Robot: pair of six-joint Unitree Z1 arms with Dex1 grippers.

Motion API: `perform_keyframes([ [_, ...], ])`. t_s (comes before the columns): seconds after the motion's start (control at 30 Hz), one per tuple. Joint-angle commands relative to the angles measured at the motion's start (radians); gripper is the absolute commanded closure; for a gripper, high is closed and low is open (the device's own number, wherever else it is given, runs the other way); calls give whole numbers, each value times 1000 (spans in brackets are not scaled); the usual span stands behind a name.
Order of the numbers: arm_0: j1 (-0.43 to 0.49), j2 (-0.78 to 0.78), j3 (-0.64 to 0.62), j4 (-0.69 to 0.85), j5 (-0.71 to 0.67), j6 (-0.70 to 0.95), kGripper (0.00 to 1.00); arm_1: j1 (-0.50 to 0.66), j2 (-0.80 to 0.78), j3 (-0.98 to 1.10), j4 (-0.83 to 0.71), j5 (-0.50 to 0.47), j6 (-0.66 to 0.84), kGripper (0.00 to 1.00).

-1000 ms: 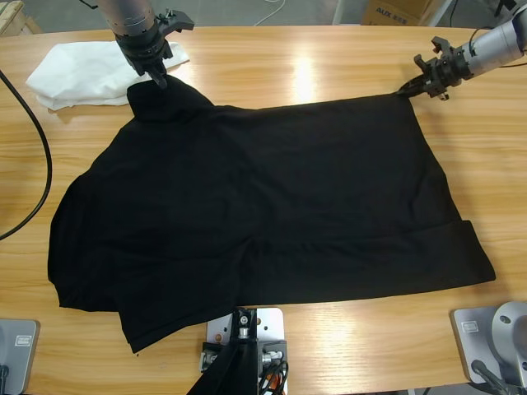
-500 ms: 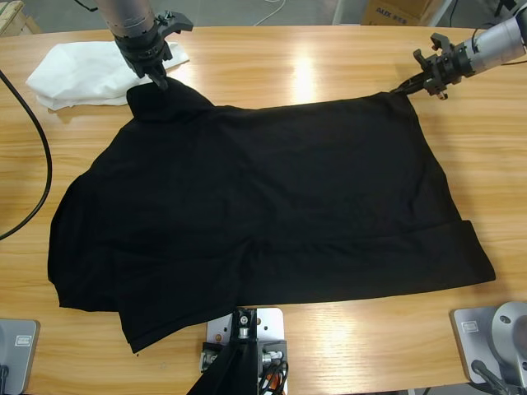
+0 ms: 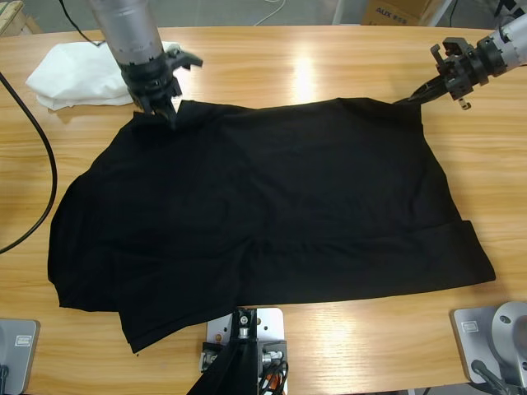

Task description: Fold clothes

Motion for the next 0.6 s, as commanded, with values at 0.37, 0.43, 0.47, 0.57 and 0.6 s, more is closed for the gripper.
perform_keyframes([
  [0.37, -88, -204, 315, 155, -175, -35, 1000, 33, -113, 98, 189, -104, 2, 1000],
  [0.43, -89, -237, 353, 153, -174, -41, 1000, 39, -124, 109, 202, -111, 5, 1000],
  [0.47, -90, -249, 364, 153, -175, -45, 1000, 39, -132, 113, 210, -119, 6, 1000],
  [0.57, -101, -273, 377, 153, -176, -57, 1000, 39, -166, 136, 226, -140, 14, 1000],
  [0.6, -107, -278, 377, 154, -177, -62, 1000, 39, -178, 145, 231, -144, 15, 1000],
])
